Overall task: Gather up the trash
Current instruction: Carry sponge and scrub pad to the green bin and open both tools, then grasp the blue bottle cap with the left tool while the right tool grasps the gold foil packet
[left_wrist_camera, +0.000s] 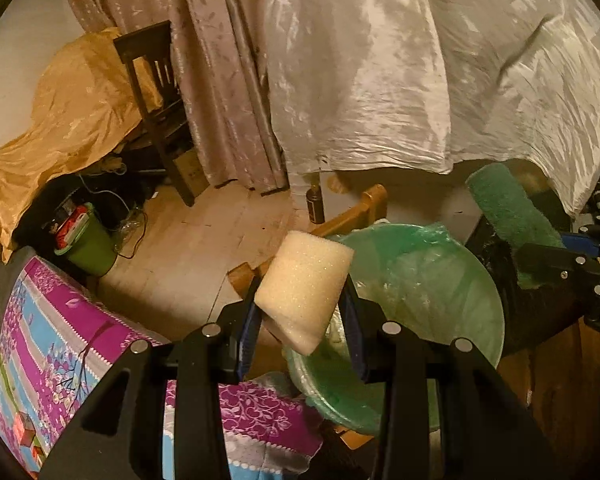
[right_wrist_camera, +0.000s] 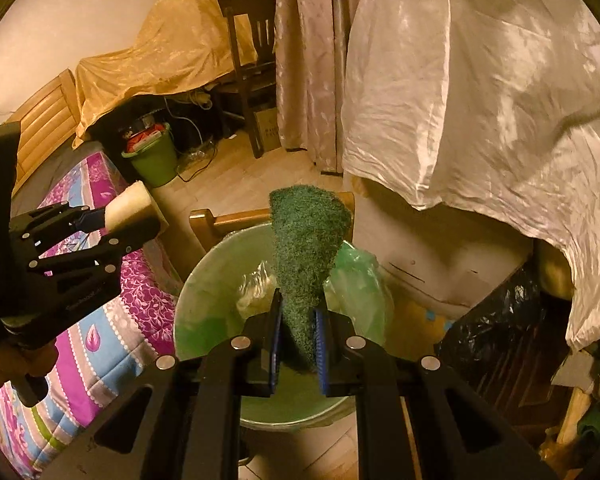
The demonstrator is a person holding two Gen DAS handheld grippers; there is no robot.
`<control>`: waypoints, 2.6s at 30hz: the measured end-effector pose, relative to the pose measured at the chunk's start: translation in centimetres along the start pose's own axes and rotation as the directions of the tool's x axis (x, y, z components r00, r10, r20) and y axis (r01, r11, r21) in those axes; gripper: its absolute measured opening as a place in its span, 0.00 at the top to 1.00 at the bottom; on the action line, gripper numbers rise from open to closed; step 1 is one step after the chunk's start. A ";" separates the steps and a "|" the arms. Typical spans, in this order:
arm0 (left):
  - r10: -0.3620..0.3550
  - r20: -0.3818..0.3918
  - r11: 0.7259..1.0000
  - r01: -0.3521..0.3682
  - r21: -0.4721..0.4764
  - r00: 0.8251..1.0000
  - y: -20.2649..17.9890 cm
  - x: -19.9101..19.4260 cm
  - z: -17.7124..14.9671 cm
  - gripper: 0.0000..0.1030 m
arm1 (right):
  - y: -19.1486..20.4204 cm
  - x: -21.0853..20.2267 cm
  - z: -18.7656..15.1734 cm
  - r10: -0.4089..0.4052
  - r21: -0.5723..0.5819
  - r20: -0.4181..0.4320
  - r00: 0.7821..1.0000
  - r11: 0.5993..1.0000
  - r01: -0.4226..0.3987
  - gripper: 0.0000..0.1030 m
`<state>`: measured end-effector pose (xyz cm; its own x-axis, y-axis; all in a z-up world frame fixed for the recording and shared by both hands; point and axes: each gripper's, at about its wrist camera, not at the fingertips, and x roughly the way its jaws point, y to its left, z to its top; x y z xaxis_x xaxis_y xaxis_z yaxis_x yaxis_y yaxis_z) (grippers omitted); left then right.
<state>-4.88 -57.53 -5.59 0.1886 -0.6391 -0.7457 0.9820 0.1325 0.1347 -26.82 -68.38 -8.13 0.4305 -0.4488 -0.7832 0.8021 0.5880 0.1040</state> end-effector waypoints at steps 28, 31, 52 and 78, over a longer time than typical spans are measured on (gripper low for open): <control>-0.184 0.025 0.980 0.185 -0.071 0.983 0.1 0.6 0.2 0.21 | -0.7 2.1 -0.1 0.070 0.007 -0.011 0.997 0.998 -0.070 0.49; -0.164 0.032 0.983 0.166 -0.082 0.986 0.4 0.2 -0.3 0.21 | -0.6 2.0 -0.2 0.053 0.005 0.004 0.999 0.999 -0.053 0.49; 0.557 -0.075 0.725 -0.528 -0.443 0.827 14.5 -15.7 -27.1 0.20 | 23.2 -2.6 -8.6 0.314 -0.392 0.302 0.900 0.902 -0.183 0.22; 0.272 -0.215 0.637 -0.343 -0.690 0.938 30.8 -20.9 -52.7 0.27 | 65.9 5.3 -22.1 0.496 -0.823 -0.518 0.698 -0.064 -0.565 0.22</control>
<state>20.75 -0.19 -20.21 0.4411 -0.4004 -0.8032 0.5523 0.8265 -0.1088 19.21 -17.13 -18.94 0.4836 0.3266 -0.8121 -0.6349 0.7696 -0.0686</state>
